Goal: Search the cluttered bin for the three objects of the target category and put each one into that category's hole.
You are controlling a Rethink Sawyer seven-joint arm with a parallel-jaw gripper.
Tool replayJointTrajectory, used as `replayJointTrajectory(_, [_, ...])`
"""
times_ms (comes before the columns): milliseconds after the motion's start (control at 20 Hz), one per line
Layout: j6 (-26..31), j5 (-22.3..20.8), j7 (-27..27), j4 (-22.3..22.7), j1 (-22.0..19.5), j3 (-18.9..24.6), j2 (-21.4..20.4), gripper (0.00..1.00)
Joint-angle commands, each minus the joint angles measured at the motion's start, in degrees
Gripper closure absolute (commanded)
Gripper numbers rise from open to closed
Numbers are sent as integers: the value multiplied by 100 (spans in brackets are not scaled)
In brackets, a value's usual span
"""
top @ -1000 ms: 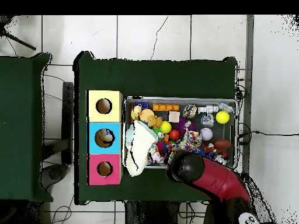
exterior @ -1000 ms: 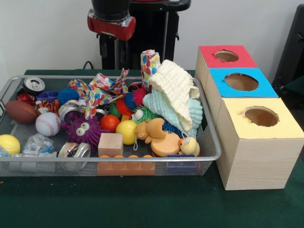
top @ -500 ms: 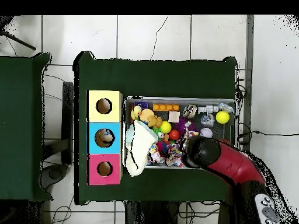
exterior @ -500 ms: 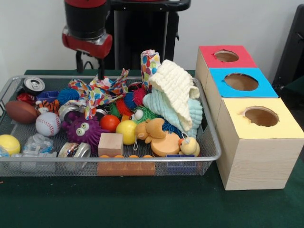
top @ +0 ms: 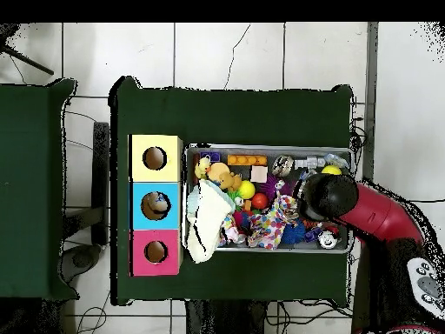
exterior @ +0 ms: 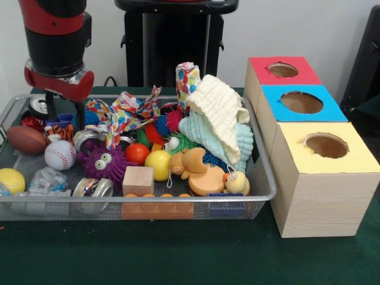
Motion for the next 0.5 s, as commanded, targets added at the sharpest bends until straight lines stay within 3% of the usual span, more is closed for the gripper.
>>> replayJointTrajectory(50, [679, -339, -754, -685, -109, 762, 444, 0])
replayJointTrajectory(500, [516, -397, -633, -704, -232, 1007, 880, 0])
